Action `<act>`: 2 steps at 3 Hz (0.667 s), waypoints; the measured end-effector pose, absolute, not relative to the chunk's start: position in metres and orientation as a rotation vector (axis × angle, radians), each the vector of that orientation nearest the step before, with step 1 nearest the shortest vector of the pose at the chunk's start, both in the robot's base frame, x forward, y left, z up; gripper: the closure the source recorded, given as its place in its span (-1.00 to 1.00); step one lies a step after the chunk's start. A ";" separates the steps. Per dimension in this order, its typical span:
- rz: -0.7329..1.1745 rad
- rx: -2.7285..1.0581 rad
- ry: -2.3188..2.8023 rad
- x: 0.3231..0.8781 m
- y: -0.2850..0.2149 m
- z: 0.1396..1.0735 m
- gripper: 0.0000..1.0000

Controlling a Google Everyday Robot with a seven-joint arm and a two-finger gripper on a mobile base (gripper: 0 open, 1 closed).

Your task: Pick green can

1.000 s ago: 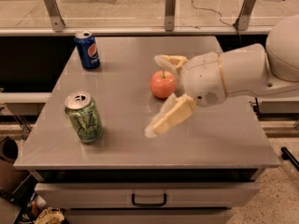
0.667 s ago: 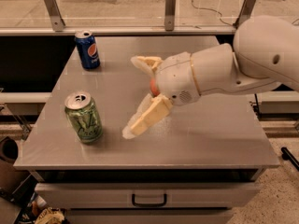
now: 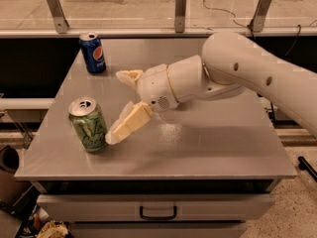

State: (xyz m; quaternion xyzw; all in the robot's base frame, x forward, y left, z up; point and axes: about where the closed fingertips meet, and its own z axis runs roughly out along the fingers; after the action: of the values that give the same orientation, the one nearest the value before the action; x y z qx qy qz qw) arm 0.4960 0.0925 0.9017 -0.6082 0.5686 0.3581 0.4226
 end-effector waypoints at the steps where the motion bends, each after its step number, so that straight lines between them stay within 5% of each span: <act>1: 0.967 -1.532 1.412 0.494 0.108 0.892 -1.00; 2: 1.013 -1.517 1.373 0.480 0.116 0.892 -1.00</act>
Offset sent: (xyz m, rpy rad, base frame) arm -0.0314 0.0263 -0.0113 0.1240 0.0539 0.0845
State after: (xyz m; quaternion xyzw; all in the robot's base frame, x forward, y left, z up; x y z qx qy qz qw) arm 0.4804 0.1159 0.8917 -0.6042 0.5470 0.4033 0.4161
